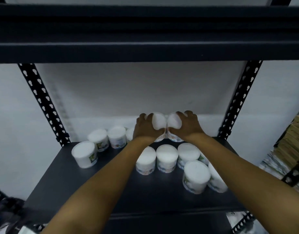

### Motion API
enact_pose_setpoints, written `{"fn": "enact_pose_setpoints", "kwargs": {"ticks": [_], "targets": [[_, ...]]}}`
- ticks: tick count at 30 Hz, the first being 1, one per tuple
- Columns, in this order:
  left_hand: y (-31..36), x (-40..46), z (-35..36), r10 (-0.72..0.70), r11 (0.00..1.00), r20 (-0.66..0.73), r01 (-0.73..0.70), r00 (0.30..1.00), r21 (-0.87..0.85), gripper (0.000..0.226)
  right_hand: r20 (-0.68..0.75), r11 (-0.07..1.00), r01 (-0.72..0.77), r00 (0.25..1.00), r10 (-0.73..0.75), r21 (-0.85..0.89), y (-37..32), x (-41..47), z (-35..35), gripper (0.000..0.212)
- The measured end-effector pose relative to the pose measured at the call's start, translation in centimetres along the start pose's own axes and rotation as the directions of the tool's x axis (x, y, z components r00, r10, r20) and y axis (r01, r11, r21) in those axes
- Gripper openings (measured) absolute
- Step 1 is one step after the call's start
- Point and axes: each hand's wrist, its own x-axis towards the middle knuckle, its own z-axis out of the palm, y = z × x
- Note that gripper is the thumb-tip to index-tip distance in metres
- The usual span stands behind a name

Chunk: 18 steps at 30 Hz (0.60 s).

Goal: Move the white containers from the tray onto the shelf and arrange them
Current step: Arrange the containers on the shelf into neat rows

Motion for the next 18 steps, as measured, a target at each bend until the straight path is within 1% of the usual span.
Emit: {"fn": "enact_pose_setpoints", "kwargs": {"ticks": [2, 4, 7, 9, 11, 14, 18], "targets": [[-0.4, -1.6, -1.7, -0.030, 0.999, 0.016, 0.030, 0.999, 0.015, 0.087, 0.021, 0.999, -0.019, 1.000, 0.020, -0.031, -1.8, -1.6, -0.1, 0.082], [-0.8, -3.6, -3.1, -0.033, 0.999, 0.000, 0.033, 0.999, 0.024, 0.087, 0.000, 0.999, -0.009, 1.000, 0.009, -0.035, -3.2, -3.6, 0.0, 0.081], [-1.5, -6.9, -4.4, 0.022, 1.000, -0.083, -0.021, 0.996, 0.019, 0.083, -0.066, 0.999, 0.041, 0.997, -0.042, -0.012, -4.7, -6.9, 0.5, 0.078], [-2.0, -9.0, -5.0, 0.040, 0.999, -0.097, -0.040, 0.994, 0.004, 0.082, -0.078, 0.999, 0.053, 0.996, -0.053, 0.001, -5.4, -8.8, 1.0, 0.076], [-2.4, -10.9, -5.2, 0.027, 0.998, -0.081, -0.031, 0.996, -0.048, 0.083, -0.072, 0.998, 0.049, 0.996, -0.047, 0.037, -5.6, -10.5, 1.7, 0.072], [-2.9, -13.4, -4.7, -0.033, 0.993, -0.027, 0.029, 0.999, -0.116, 0.080, -0.021, 0.999, 0.010, 1.000, -0.009, 0.043, -5.3, -12.5, 3.0, 0.073], [-3.5, -15.9, -3.3, -0.105, 0.989, 0.031, 0.107, 0.994, -0.098, 0.083, 0.039, 0.999, -0.014, 0.999, 0.013, 0.040, -4.4, -14.4, 4.7, 0.079]]}}
